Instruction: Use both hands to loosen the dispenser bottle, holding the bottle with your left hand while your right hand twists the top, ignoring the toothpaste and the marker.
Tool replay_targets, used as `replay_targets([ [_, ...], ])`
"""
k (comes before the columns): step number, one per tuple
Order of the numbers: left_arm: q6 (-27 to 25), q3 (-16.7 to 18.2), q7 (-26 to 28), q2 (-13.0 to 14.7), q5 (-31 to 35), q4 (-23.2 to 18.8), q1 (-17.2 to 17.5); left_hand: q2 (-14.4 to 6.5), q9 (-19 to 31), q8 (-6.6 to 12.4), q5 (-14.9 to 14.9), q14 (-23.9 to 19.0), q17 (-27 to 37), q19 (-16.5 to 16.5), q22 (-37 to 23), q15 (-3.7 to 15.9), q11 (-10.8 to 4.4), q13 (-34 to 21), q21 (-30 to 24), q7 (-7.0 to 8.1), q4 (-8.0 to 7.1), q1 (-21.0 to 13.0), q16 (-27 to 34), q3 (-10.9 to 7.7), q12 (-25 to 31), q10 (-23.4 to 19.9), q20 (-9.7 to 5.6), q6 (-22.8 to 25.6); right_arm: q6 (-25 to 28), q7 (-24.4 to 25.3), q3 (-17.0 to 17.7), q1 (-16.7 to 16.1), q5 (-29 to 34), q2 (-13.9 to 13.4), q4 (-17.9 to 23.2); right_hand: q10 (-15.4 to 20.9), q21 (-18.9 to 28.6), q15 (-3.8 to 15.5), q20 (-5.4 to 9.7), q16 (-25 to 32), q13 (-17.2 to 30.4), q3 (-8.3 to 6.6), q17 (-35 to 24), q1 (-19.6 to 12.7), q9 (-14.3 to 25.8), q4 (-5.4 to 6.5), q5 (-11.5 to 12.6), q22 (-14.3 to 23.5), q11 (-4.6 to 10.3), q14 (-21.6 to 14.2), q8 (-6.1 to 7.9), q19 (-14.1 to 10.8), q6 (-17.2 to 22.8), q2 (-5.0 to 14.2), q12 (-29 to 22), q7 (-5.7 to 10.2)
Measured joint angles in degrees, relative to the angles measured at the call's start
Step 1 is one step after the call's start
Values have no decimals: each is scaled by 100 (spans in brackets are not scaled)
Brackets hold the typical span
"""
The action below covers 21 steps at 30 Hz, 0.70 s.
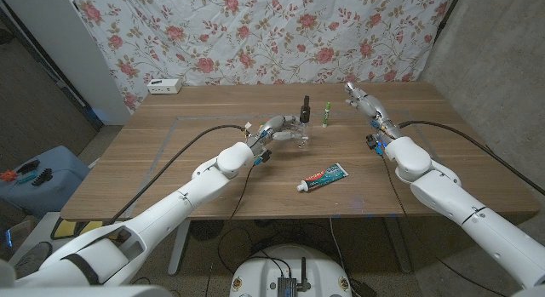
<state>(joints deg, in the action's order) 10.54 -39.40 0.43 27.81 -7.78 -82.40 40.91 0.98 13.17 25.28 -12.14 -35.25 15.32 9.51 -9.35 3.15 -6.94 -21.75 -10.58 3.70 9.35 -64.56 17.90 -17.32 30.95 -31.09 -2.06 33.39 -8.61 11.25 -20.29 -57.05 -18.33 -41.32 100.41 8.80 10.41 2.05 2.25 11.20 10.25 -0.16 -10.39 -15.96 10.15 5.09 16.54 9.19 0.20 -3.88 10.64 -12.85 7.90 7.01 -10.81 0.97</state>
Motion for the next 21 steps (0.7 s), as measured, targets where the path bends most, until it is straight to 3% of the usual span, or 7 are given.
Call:
replay_targets([
  [10,-128,77,170,98,47,-194,111,0,3,1,0,-39,26,21,0,23,0,0,0,-12,5,0,-40,-5,1,0,-20,12,612,78,-2,-17,223,-236,608,114,0,-31,0,-2,0,-40,-1,-128,0,-86,0,0,-113,-31,43,-62,103,-52,0,58],
  [16,-184,106,259,132,85,-269,149,0,2,41,1,-39,27,21,0,23,-1,0,0,-12,5,0,-40,-5,1,1,-20,12,960,117,-19,-16,316,-338,905,114,0,-77,9,-22,0,-48,-1,-251,14,-188,-36,0,-113,-32,87,-71,265,-94,0,78],
  [21,-230,123,355,151,140,-324,179,0,2,41,1,-38,27,20,0,23,20,0,0,-12,5,0,-43,-5,0,-21,-20,12,1334,159,-34,-15,378,-430,1217,197,0,-166,-11,-22,21,-76,-1,-342,14,-282,-46,0,-196,-39,88,-91,347,-130,-23,37],
])
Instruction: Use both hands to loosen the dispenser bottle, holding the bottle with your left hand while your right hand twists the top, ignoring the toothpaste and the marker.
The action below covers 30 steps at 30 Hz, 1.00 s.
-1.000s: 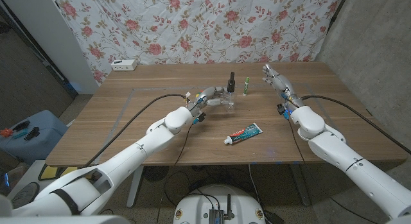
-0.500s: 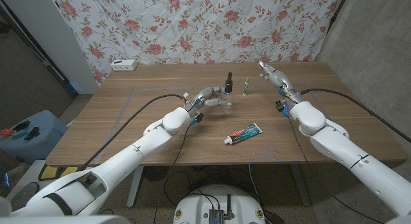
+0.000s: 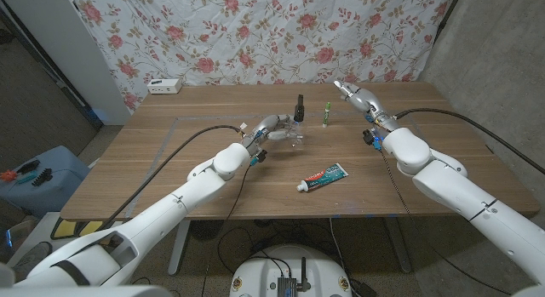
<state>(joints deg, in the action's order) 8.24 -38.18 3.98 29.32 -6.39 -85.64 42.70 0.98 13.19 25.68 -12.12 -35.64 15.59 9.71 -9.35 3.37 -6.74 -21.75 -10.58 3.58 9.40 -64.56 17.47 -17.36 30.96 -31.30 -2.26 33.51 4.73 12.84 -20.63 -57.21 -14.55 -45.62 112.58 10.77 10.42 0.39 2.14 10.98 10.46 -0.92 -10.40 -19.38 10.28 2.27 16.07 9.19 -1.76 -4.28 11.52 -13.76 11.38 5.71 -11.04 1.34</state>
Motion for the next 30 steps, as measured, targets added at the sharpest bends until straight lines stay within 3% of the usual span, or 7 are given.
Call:
replay_targets([
  [4,-14,5,53,2,33,-12,11,0,0,0,0,0,0,0,0,0,8,0,0,0,0,0,0,0,-1,-8,0,0,230,21,-8,0,34,-49,165,41,0,-54,-23,0,9,-3,0,-82,11,-66,-73,0,-40,-7,0,-23,31,-34,0,-31],
  [6,-15,5,81,1,57,-15,14,0,-6,0,0,0,0,0,0,0,8,0,0,0,0,0,0,0,0,-8,0,0,354,39,-15,0,53,-78,280,39,0,-93,-125,0,9,-20,0,-150,27,-115,-114,0,-42,-32,0,-70,74,-38,0,-31],
  [8,-15,5,81,2,57,-16,15,0,-16,0,1,0,0,0,0,-1,8,0,0,0,0,0,0,1,1,-8,0,0,449,51,-15,0,65,-78,280,17,0,-118,-311,0,9,-50,0,-235,27,-189,-179,0,-64,-52,0,-85,102,-50,0,-22],
  [13,-24,5,160,-8,124,-17,17,0,-22,4,1,1,14,0,0,-1,8,0,0,0,0,0,-1,1,1,-8,0,0,767,83,-42,15,79,-136,585,-66,0,-562,-1024,0,36,-179,0,-516,53,-447,-423,30,-146,-138,0,-137,132,-47,0,-53],
  [16,-24,1,160,-28,124,-9,18,0,-25,38,1,-22,26,0,0,-19,8,0,0,0,-1,0,-1,1,1,-8,0,0,988,87,-42,15,80,-136,585,-105,0,-693,-1247,0,37,-225,-1,-577,53,-521,-471,30,-185,-156,0,-151,153,-61,0,-74],
  [18,-24,-3,242,-39,186,6,18,0,-30,49,1,-43,26,0,0,2,7,0,0,0,-1,0,-19,1,1,-8,0,0,1101,87,-94,73,80,-183,826,-117,0,-762,-1304,0,37,-251,-1,-622,53,-548,-472,30,-197,-168,0,-150,195,-65,0,-70],
  [30,-22,-24,362,-91,275,86,18,0,-27,50,3,-82,23,0,0,-19,28,0,0,-20,24,0,-23,-24,9,-49,0,20,1738,13,-269,273,140,-249,1172,-250,0,-983,-1435,0,36,-280,-16,-772,80,-719,-435,30,-370,-41,35,-15,317,-171,24,-174],
])
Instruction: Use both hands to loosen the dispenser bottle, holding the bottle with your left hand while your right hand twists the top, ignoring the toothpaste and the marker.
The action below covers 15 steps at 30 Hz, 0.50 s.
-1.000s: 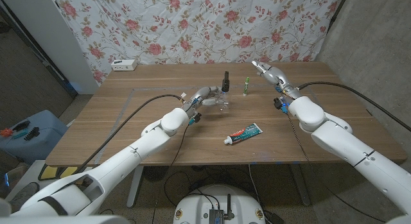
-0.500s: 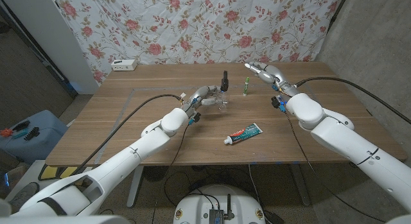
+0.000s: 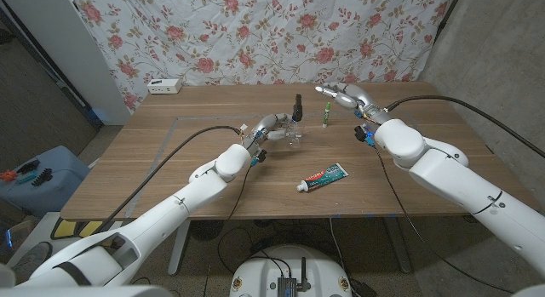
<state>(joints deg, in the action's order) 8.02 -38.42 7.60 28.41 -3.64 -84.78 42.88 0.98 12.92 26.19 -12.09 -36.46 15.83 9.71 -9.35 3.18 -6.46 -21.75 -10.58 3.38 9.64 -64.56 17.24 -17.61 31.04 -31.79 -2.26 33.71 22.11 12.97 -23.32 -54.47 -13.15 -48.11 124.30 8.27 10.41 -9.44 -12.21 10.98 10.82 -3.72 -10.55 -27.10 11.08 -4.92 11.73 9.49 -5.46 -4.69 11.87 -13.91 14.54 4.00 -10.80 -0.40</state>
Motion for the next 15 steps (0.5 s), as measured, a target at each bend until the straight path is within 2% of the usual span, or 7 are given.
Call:
replay_targets([
  [3,0,-4,0,-13,0,19,-4,0,1,21,20,-11,-2,2,0,12,0,0,0,0,0,0,0,0,0,-2,2,0,202,-18,0,0,42,0,0,-30,-30,-22,7,0,0,-3,0,-31,0,-45,2,0,-29,22,0,33,31,-31,0,-31],
  [4,15,-6,44,-21,35,28,-8,0,1,32,18,-21,-3,23,0,21,0,0,0,0,0,0,-4,0,4,-3,18,0,320,-25,-118,140,73,-45,186,-29,-30,-30,-3,0,0,-1,0,-30,0,-47,2,0,-29,31,0,42,31,-30,0,-31],
  [6,15,-8,74,-31,49,39,-14,0,1,34,-4,-30,-3,41,0,30,0,0,0,0,0,0,-17,0,16,-3,0,0,468,-28,-210,229,123,-69,298,-52,-30,-30,-11,0,24,-9,0,-53,0,-55,2,0,-52,31,28,50,105,-53,0,-38],
  [11,15,-12,74,-53,49,48,-19,0,1,35,-5,-30,-1,41,0,30,-5,0,0,0,0,0,-23,0,18,-8,0,0,895,-28,-210,229,295,-69,298,-52,-30,-30,20,0,26,-7,0,-73,21,-88,47,0,-51,31,65,81,194,-77,0,-52],
  [12,-1,-14,120,-55,71,49,-19,0,1,35,-4,-30,-1,41,0,30,-5,0,0,0,0,0,-26,0,18,-8,0,0,978,-28,-412,413,329,-88,495,-52,-30,-30,20,0,26,-7,0,-63,26,-88,47,0,-51,31,65,81,200,-86,0,-57],
  [15,-21,-17,138,-64,84,51,-25,0,1,35,-5,-30,2,41,0,30,-3,0,0,-1,0,0,-39,0,18,-11,0,1,1279,-28,-522,520,465,-90,586,-71,-30,-30,20,0,26,-29,1,-75,26,-118,47,-1,-70,31,101,81,268,-138,-1,-63],
])
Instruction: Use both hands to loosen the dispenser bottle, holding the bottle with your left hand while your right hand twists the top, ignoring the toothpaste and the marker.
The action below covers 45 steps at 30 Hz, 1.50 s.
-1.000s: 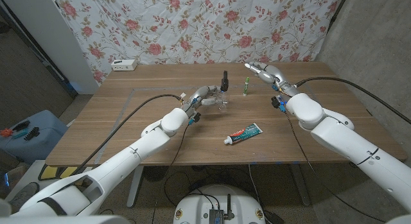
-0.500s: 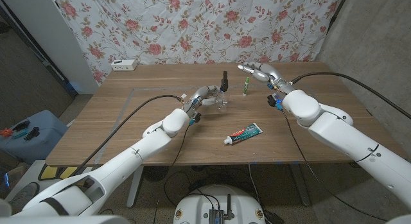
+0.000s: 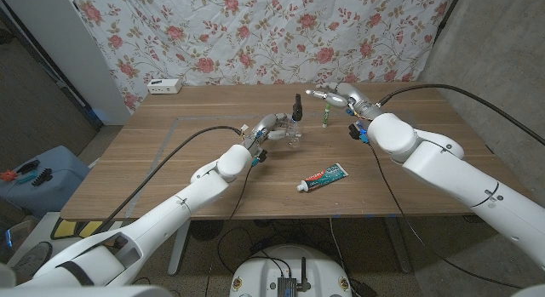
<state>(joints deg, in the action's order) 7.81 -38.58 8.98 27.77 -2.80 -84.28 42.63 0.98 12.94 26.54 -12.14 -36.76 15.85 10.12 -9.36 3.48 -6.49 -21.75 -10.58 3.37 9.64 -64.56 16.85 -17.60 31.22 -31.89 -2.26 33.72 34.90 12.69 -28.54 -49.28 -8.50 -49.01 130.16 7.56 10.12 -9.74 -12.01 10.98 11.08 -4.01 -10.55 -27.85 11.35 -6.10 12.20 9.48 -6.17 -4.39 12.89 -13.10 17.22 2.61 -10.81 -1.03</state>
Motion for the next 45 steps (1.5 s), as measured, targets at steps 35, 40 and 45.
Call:
replay_targets([
  [35,-279,-94,189,-88,176,1,-118,0,-27,41,-42,-72,27,10,0,-11,58,0,0,-39,47,0,-44,-47,5,-59,11,39,1972,-581,-1487,1392,992,114,451,-319,0,-195,3,0,-1,-100,-27,-186,133,-184,117,-1,-234,74,94,59,193,-161,44,-132],
  [40,-306,-110,190,-104,187,23,-141,0,-27,51,-87,-75,27,10,0,-8,69,0,0,-39,47,0,-44,-47,7,-70,11,39,2160,-675,-1769,1648,1121,183,392,-372,0,-204,3,0,-2,-161,-27,-303,142,-244,138,-1,-243,84,118,59,191,-130,44,-176],
  [45,-320,-120,194,-119,189,43,-154,0,-28,53,-87,-93,26,10,0,11,78,0,0,-39,47,0,-67,-47,9,-80,11,39,2382,-747,-1962,1822,1253,234,362,-391,0,-204,3,0,-2,-209,-27,-401,159,-293,161,-1,-225,84,152,59,201,-110,44,-186],
])
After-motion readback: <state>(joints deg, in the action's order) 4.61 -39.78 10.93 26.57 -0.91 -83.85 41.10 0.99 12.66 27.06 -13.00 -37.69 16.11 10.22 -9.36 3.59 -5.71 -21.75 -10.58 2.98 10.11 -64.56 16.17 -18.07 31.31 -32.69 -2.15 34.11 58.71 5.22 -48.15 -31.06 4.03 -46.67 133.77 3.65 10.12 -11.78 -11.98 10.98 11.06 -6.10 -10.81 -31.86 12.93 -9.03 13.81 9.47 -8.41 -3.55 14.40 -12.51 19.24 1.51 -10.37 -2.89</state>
